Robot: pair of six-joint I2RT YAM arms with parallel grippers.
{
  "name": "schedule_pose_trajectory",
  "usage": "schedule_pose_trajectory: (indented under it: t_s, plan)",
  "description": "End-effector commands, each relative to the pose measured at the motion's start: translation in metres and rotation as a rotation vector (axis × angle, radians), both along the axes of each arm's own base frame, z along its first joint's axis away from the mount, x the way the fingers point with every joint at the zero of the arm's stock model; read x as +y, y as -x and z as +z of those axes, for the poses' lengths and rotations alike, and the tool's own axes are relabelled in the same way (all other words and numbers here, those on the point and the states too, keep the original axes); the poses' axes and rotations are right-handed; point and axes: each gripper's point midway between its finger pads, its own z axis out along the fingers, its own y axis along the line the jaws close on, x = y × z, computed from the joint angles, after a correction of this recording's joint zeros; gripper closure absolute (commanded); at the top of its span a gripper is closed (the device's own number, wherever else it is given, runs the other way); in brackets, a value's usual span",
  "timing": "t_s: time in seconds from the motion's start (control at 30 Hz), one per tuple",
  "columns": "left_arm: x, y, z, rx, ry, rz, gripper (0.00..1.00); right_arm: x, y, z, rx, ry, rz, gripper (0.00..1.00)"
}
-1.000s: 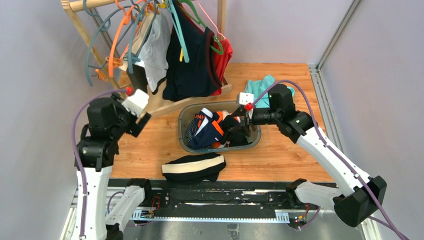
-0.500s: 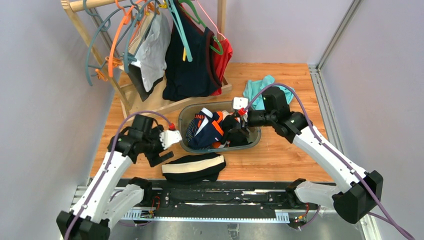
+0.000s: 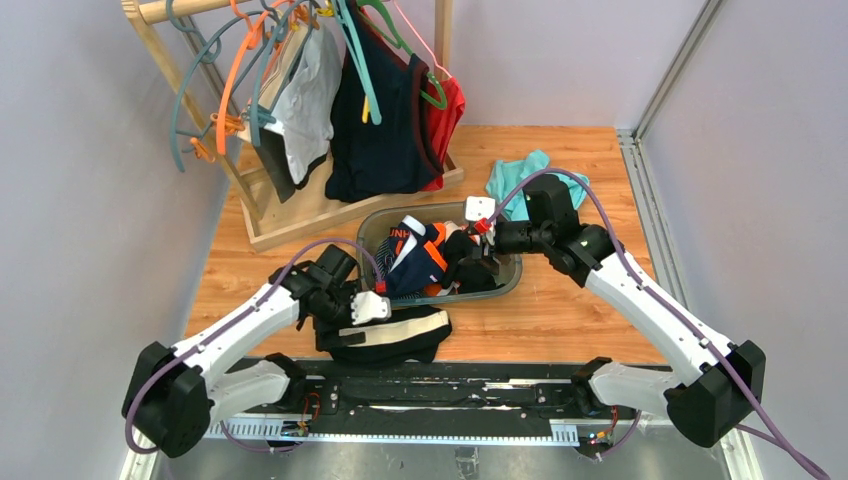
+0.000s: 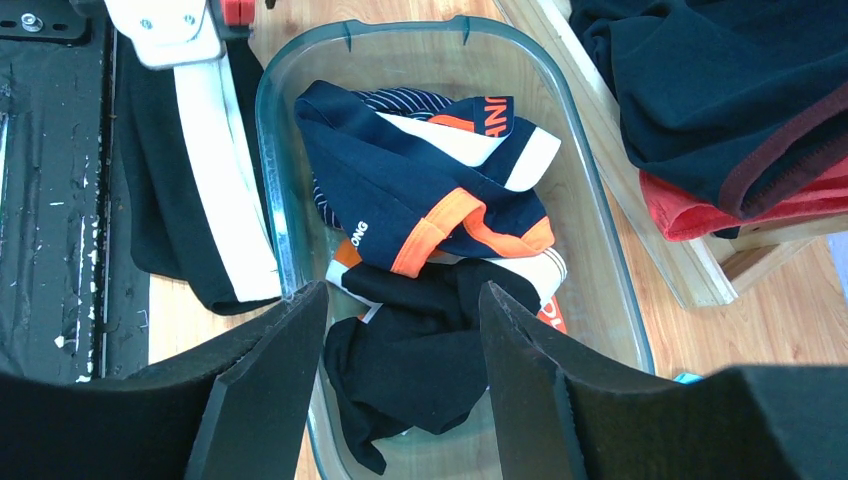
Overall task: Remove the underwear clipped to the hanger
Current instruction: Pick up the underwear from the center of the board.
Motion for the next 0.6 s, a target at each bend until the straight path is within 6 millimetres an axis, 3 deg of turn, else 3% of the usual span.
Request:
schedule_pose_trajectory:
  t_s: [0.0,0.1,0.27,0.33,0.47,0.57]
  plan:
    - [-0.008,-0.005,-0.014,-0.022,-0.023,-0.035,0.12,0.002,0.004,-0.004,-0.013,0.010,0.017,0.41]
    - [-0.009,-0.002,-0.025,-0.003,-0.053,-0.048,0.17,0.002,0.005,-0.003,-0.019,0.008,0.019,0.41]
    - [-0.006,0.004,-0.034,0.017,-0.064,-0.033,0.36,0.000,0.004,-0.003,-0.029,0.011,0.017,0.41]
    - [-0.008,0.007,-0.034,0.019,-0.045,-0.029,0.50,0.000,0.004,-0.002,-0.030,0.011,0.015,0.41]
    - [-0.011,0.000,-0.021,-0.034,-0.018,-0.026,0.88,0.000,0.004,-0.003,-0.029,0.014,0.015,0.41]
    - [-0.014,-0.002,-0.003,-0.054,0.003,-0.028,0.98,0.000,0.003,-0.003,-0.032,0.016,0.009,0.41]
